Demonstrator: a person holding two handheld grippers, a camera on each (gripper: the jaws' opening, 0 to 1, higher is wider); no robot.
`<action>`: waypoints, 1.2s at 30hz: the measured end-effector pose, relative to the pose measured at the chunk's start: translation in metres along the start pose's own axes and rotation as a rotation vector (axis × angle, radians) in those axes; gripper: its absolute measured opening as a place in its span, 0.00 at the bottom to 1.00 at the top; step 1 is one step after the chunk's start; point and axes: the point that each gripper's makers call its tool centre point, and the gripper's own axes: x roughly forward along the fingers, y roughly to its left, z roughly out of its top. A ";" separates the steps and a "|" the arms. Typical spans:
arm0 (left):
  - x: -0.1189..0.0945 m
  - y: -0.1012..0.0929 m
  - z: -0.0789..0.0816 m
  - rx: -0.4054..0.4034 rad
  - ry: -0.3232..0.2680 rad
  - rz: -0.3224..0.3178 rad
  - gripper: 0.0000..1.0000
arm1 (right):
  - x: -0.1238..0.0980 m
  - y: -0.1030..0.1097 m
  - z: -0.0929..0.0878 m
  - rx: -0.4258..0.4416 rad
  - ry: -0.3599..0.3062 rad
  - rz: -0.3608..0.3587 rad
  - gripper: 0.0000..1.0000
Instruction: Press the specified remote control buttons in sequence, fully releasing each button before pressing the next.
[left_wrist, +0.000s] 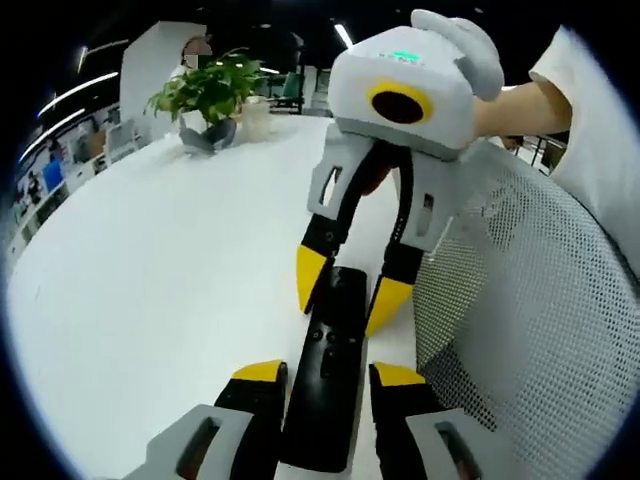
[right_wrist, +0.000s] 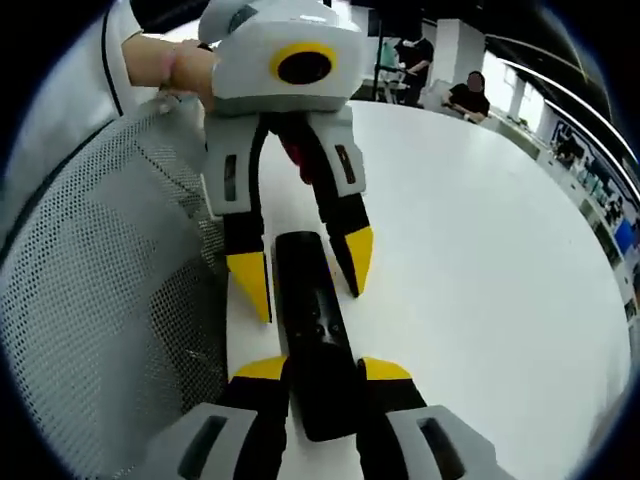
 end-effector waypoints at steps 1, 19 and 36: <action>-0.002 0.000 0.000 0.003 -0.002 0.008 0.50 | 0.000 0.000 0.000 0.004 -0.002 0.001 0.23; -0.123 0.049 0.056 -0.204 -0.508 0.385 0.88 | -0.010 -0.009 -0.002 0.115 -0.046 -0.016 0.34; -0.252 0.083 0.072 -0.239 -0.751 0.795 1.00 | -0.009 -0.004 0.000 0.039 -0.015 0.024 0.34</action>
